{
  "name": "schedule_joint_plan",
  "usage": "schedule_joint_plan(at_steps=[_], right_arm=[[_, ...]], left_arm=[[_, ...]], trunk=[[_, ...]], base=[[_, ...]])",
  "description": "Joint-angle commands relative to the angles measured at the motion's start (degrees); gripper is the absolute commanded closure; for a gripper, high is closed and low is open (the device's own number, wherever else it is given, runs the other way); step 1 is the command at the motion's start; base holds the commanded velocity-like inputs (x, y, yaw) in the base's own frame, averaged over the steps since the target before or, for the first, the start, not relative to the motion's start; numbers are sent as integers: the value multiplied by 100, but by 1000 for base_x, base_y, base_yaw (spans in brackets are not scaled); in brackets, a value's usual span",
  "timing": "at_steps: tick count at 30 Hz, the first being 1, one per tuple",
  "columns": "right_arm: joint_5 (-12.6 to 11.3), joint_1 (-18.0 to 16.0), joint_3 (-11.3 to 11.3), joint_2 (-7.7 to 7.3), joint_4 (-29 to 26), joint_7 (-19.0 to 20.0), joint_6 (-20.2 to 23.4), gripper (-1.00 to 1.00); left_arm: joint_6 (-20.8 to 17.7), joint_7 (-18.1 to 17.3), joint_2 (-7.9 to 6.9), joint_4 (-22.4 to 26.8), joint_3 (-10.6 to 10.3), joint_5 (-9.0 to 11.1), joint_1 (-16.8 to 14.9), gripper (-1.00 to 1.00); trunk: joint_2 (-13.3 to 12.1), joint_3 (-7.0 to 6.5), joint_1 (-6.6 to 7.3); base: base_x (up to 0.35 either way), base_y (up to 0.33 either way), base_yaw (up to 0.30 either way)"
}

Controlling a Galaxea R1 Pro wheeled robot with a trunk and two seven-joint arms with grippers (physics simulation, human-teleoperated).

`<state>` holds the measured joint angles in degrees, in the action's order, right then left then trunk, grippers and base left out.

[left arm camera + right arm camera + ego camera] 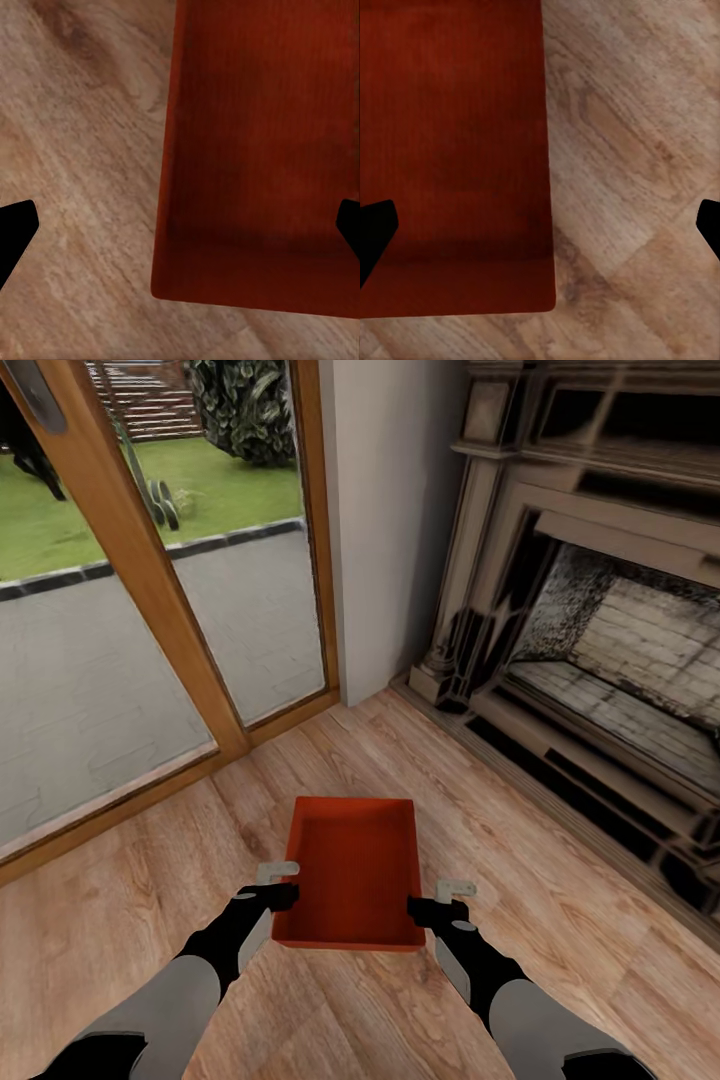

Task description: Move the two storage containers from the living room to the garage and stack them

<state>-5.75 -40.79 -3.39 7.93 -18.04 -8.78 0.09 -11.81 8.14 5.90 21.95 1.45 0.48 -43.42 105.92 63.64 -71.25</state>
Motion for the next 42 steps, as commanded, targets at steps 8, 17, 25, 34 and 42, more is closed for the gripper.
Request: schedule_joint_plan(at_steps=[8,17,25,34,42], right_arm=[[-49,0,-57,-8,-41,-27,-40,-100],[-49,0,-56,-12,-50,-27,-46,-100],[-49,1,-56,-19,-55,-27,-44,-100],[-46,0,-56,-28,-62,-20,-44,-100],[-36,0,-56,-36,-288,-17,-37,-100]], left_arm=[[-32,12,-18,-21,7,-3,0,-100],[-32,12,-19,-24,10,-4,0,-100],[-32,12,-19,-24,12,-4,0,-100],[-32,12,-26,-24,13,-4,0,-100],[-32,14,-58,-9,13,4,0,-100]], trunk=[[324,148,-176],[685,309,-373],[1006,453,-549],[1367,614,-747],[1567,704,-857]], base=[[0,0,0],[0,0,0],[0,0,0],[0,0,0],[0,0,0]])
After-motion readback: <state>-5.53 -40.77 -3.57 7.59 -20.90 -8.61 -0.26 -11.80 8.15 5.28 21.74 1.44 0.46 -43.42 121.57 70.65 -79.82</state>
